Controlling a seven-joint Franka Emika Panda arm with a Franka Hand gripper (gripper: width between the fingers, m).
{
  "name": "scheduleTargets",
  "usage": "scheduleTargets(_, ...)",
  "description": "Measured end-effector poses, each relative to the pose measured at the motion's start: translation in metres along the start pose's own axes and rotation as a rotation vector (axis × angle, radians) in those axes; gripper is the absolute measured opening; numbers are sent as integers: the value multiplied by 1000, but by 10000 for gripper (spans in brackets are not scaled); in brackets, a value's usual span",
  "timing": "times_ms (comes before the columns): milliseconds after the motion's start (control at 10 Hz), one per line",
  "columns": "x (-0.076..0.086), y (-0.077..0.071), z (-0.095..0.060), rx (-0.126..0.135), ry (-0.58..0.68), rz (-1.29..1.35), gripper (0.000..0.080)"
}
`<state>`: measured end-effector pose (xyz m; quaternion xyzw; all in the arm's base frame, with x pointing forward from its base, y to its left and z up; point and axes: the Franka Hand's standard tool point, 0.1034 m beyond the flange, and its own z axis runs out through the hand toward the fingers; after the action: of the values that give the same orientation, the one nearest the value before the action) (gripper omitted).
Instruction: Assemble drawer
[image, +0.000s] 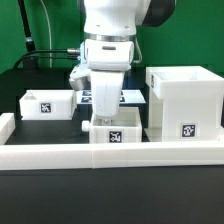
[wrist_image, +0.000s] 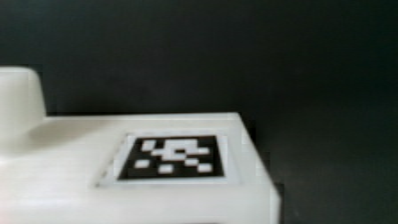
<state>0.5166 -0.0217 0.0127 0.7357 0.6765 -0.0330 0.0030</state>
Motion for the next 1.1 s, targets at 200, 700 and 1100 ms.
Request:
scheduleTargets(200,-2,-1,1,3,0,4,44)
scheduleTargets(700,2,-4,5,-75,12,2,44)
scheduleTargets(1100,5,-3,5,-96,18,10,44)
